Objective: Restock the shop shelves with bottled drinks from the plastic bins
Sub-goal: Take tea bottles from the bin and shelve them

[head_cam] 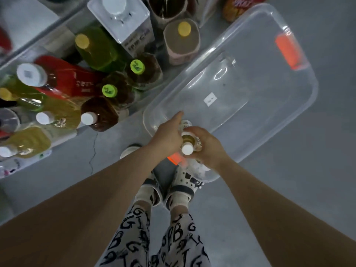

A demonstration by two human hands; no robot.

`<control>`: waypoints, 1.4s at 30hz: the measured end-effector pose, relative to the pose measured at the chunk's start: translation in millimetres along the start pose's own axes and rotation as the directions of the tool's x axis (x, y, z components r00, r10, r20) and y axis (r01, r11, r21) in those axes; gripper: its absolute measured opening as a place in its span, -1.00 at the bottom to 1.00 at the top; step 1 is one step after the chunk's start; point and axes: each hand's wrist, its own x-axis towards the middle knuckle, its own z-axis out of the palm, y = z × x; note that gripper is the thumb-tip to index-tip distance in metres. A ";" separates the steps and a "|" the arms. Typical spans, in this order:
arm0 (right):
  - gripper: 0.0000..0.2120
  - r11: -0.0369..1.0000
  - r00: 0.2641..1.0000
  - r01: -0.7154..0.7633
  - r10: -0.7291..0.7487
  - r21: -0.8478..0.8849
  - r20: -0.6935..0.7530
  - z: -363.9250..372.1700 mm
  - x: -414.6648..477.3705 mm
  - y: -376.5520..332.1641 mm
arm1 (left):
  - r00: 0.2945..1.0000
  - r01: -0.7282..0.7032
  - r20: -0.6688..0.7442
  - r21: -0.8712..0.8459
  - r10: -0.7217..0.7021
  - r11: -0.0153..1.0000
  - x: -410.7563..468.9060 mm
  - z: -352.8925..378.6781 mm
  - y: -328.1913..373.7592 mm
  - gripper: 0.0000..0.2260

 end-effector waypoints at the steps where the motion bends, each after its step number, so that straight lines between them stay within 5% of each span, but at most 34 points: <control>1: -0.35 1.000 1.000 0.004 -0.004 0.023 -0.006 -0.6 1.8 1.6 | 1.000 0.009 0.019 0.014 -0.010 1.000 5.4 0.1 1.3 -0.39; 7: -0.45 0.978 0.998 -0.058 0.059 0.198 -0.001 -20.0 15.6 2.7 | 0.996 0.034 0.076 0.026 -0.035 0.999 33.0 1.3 -2.2 -0.48; 17: -0.75 0.862 0.984 -0.150 0.177 0.484 -0.011 -58.1 38.6 -23.8 | 0.999 -0.028 0.033 -0.308 0.040 0.951 30.5 -4.9 7.4 -0.55; 27: -0.71 0.807 0.964 -0.162 0.254 0.568 -0.085 -106.0 -26.6 -102.9 | 0.960 -0.036 0.259 -0.258 0.105 0.966 -67.2 -32.5 39.7 0.04; 35: -0.56 0.827 0.975 -0.131 0.209 0.547 -0.082 -125.7 -111.3 -184.2 | 0.974 -0.146 0.138 -0.240 0.183 0.960 -182.8 -65.6 78.1 0.06; 42: -0.67 0.806 0.990 -0.094 0.135 0.584 -0.027 -140.8 -196.3 -252.3 | 0.969 -0.209 0.073 -0.257 0.234 0.944 -278.0 -101.1 113.6 0.05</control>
